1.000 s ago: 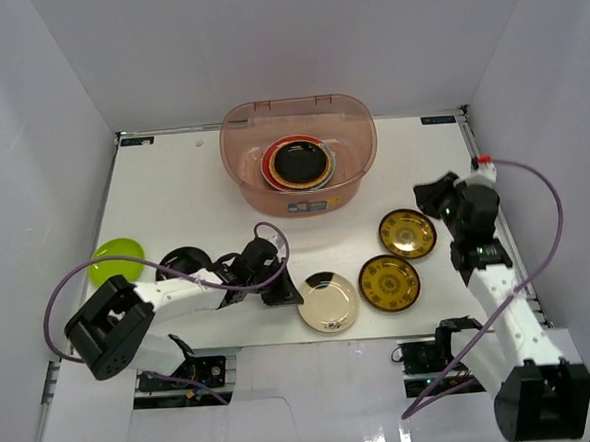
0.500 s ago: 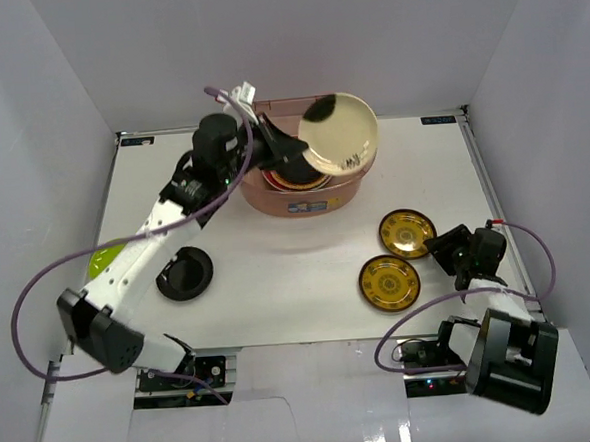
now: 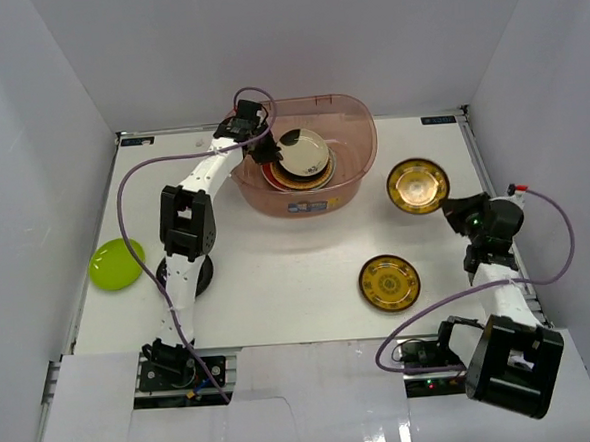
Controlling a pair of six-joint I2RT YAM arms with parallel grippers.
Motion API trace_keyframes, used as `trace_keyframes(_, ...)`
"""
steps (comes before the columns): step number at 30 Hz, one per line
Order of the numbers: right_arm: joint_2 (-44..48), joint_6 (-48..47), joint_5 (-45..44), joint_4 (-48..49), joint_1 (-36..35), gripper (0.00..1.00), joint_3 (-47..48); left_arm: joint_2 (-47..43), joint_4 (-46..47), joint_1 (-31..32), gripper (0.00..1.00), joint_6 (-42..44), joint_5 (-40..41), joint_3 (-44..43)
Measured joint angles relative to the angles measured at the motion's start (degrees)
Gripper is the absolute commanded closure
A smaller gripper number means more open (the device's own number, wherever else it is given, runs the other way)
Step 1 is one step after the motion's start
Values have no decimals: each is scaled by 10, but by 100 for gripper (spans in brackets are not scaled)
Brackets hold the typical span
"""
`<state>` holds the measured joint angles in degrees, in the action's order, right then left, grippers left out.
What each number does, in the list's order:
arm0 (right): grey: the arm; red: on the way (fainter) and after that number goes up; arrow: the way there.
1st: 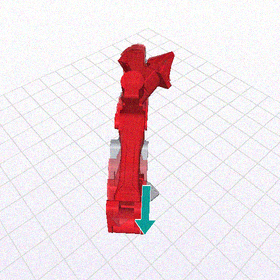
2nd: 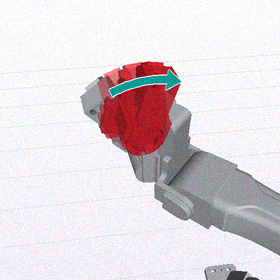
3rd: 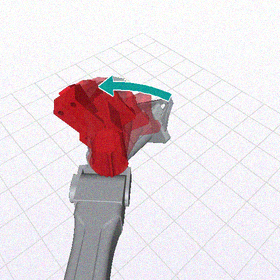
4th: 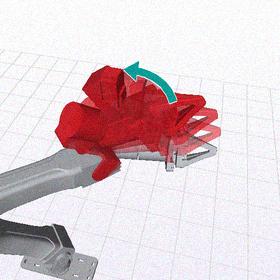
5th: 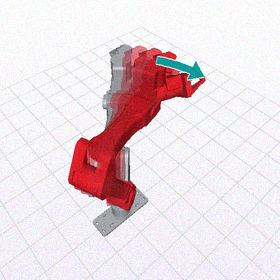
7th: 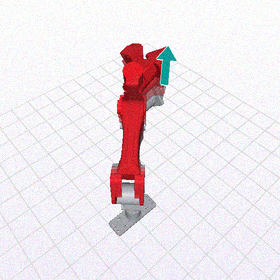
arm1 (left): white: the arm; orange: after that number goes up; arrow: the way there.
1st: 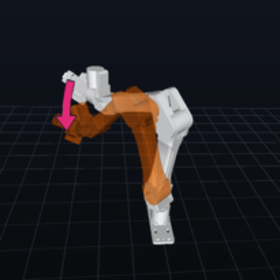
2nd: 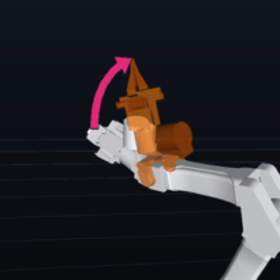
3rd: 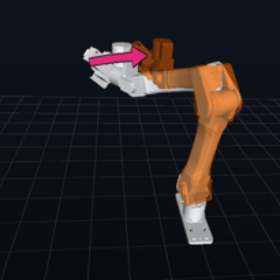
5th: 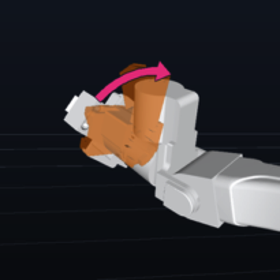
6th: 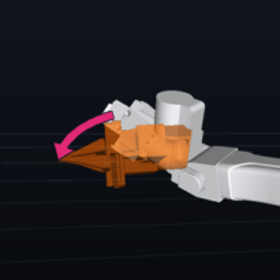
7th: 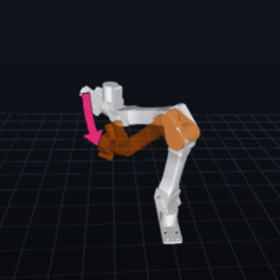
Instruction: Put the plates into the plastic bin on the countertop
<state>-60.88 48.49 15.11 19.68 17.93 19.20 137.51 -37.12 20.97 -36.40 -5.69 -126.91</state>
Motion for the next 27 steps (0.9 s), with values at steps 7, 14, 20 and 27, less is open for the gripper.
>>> trace_keyframes(7, 30, -27, -60, -18, -103, 92, 219, -5, 6, -28, 46, 6, -30, 20)
trace_keyframes(14, -202, -85, -111, -50, -307, 92, 474, -181, 74, -28, 14, -3, -58, 222)
trace_keyframes(20, -411, -100, -123, -106, -365, 92, 637, -560, 177, -21, 24, -20, -63, 417)
trace_keyframes(27, -563, -112, -143, -183, -400, 82, 742, -842, 268, 184, 21, -131, -33, 774)
